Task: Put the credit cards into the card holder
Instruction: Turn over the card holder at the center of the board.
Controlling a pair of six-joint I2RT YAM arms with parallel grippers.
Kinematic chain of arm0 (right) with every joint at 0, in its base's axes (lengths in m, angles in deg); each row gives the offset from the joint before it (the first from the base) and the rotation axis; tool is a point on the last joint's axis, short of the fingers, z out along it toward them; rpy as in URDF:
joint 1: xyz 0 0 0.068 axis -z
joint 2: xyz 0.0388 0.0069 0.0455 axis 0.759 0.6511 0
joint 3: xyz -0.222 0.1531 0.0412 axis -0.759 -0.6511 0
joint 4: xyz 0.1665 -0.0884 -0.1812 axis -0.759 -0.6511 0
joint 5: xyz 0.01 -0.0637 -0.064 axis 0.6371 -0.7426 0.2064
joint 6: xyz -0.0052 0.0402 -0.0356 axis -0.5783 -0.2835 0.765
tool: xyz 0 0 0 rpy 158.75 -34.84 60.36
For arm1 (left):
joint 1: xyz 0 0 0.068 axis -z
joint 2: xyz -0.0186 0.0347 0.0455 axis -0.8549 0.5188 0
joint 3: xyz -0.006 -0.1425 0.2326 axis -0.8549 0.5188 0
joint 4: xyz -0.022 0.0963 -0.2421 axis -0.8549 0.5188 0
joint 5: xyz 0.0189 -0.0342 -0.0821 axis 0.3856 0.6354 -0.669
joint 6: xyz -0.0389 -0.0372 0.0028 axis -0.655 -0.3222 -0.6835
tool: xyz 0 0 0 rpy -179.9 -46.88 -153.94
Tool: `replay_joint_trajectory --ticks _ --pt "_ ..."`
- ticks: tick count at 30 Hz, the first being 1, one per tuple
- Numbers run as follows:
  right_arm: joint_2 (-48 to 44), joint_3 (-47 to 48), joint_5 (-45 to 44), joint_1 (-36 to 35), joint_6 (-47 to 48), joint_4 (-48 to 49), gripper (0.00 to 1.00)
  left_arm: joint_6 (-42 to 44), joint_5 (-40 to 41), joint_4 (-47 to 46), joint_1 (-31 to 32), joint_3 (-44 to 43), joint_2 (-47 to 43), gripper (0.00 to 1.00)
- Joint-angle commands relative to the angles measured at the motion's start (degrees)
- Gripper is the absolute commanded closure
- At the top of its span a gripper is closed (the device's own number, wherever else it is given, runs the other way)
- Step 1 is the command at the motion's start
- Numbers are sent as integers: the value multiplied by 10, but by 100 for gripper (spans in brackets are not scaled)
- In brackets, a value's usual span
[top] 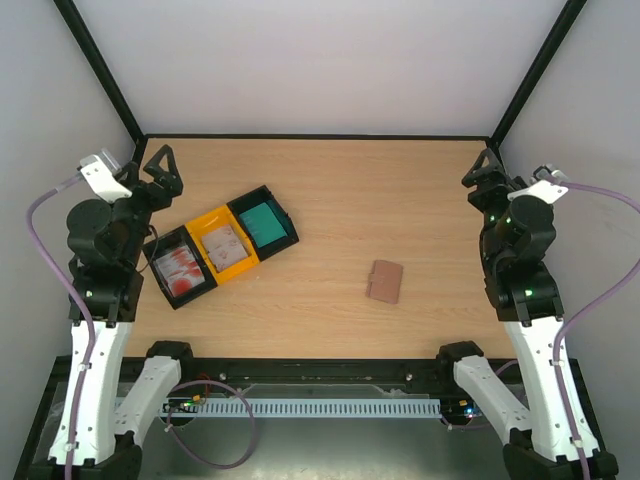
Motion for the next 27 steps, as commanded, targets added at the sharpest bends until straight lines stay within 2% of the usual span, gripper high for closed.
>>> replay_joint_trajectory --ticks 1,5,12,15,18,22,27 --pt "1 -8 63 40 -28 19 7 -51 -51 -53 -30 14 1 3" --pt "2 -14 110 62 -36 19 3 -85 -71 -76 -46 34 -2 1" --pt "15 -46 193 77 -33 14 2 -138 -116 -147 -57 115 -22 0" --pt "32 -70 216 79 -46 6 2 -161 -165 -215 -59 166 -33 0" --pt "50 -108 219 80 -72 -6 1 -178 -258 -268 -58 194 -13 0" --pt "75 -178 215 81 -107 -21 2 -177 -314 -272 -25 211 21 0" --pt "124 -252 202 82 -126 -39 7 -135 -289 -240 56 234 30 0"
